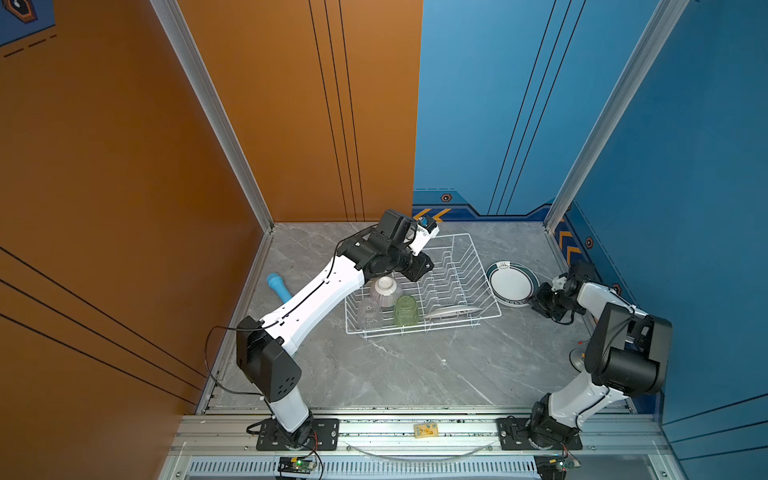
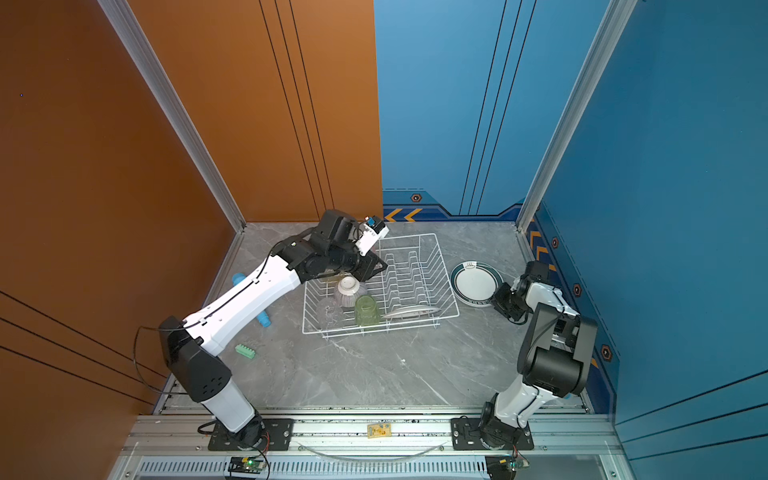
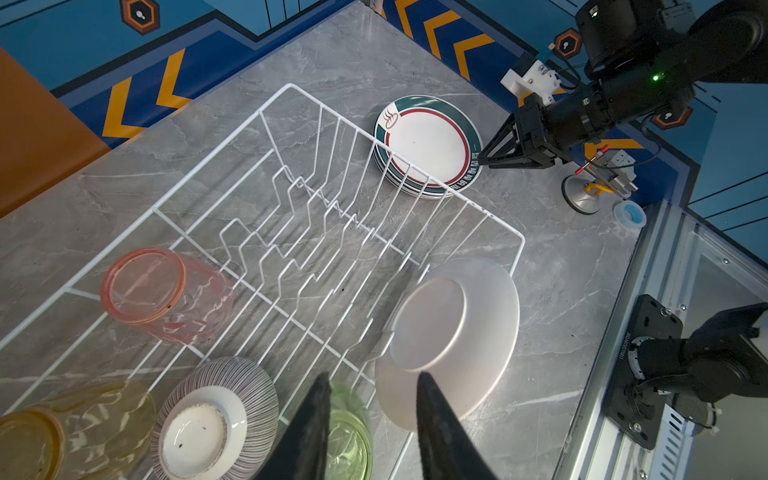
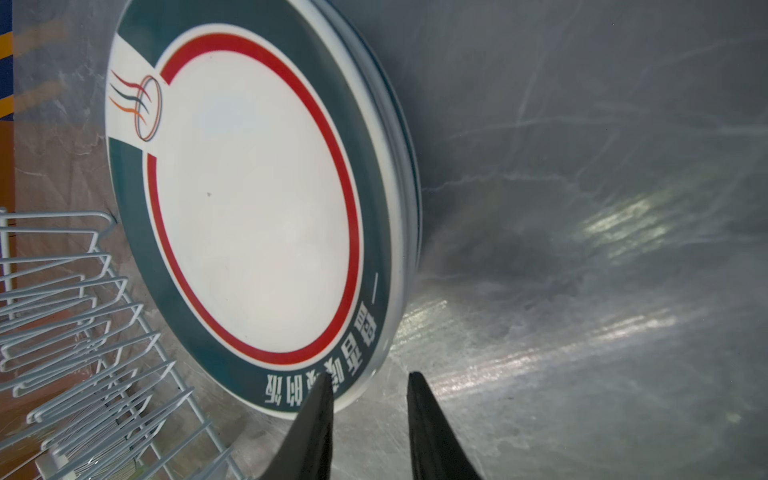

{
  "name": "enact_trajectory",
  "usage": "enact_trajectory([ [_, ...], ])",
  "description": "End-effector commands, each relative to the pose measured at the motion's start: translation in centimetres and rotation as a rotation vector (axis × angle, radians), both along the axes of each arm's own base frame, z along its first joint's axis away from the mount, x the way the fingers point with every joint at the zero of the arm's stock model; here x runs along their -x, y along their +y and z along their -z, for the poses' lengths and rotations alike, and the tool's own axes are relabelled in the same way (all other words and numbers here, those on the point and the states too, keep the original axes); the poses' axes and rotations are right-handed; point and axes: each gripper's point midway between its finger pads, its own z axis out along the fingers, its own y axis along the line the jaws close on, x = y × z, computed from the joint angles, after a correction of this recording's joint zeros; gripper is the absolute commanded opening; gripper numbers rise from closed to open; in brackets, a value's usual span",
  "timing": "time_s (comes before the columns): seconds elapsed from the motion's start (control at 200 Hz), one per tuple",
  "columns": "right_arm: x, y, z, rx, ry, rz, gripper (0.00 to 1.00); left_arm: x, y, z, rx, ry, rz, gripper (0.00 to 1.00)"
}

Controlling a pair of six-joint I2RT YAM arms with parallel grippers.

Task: Unload the mixed dishes from the dish rack
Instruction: 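Open the right gripper and raise it while the left gripper reaches into the rack, then lower the left gripper onto the orange-sunburst plate in the rack and close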

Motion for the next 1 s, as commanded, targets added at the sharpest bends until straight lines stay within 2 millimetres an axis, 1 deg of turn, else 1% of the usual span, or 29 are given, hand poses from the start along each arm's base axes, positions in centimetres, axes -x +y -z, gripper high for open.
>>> enact_trajectory([
  [0.0,0.3,-0.3,0.4,0.040,0.040,-0.019,0.30,0.2,0.6,0.2,-0.022,-0.005,0.000,0.36],
  [0.08,0.4,-0.4,0.2,0.047,0.039,-0.017,0.30,0.3,0.6,0.4,-0.026,-0.005,0.003,0.36],
  [0.135,0.4,-0.5,-0.2,0.056,0.029,-0.016,0.30,0.5,0.5,0.5,-0.040,-0.011,0.013,0.36],
  [0.2,0.4,-0.7,-1.0,0.071,0.016,-0.012,0.32,0.9,0.4,0.8,-0.070,-0.020,0.026,0.37],
  [0.315,0.3,-0.8,-3.1,0.101,-0.022,-0.015,0.36,2.0,0.0,1.3,-0.117,-0.026,0.073,0.37],
  [0.376,0.2,-0.6,-4.4,0.118,-0.050,-0.025,0.39,3.1,-0.6,1.7,-0.149,-0.037,0.125,0.37],
  [0.506,0.2,0.2,-7.5,0.159,-0.114,-0.053,0.43,6.5,-2.1,2.6,-0.235,-0.096,0.271,0.37],
  [0.591,0.3,0.7,-9.7,0.185,-0.159,-0.066,0.44,7.9,-2.8,2.8,-0.261,-0.115,0.322,0.38],
  [0.676,0.3,1.4,-11.3,0.197,-0.195,-0.083,0.45,9.1,-3.6,3.1,-0.282,-0.121,0.370,0.38],
  [0.821,0.2,2.5,-13.4,0.205,-0.239,-0.111,0.46,9.8,-4.6,4.1,-0.339,-0.124,0.412,0.37],
  [0.991,0.0,3.8,-14.9,0.210,-0.276,-0.143,0.47,9.1,-5.6,5.4,-0.403,-0.143,0.402,0.38],
])
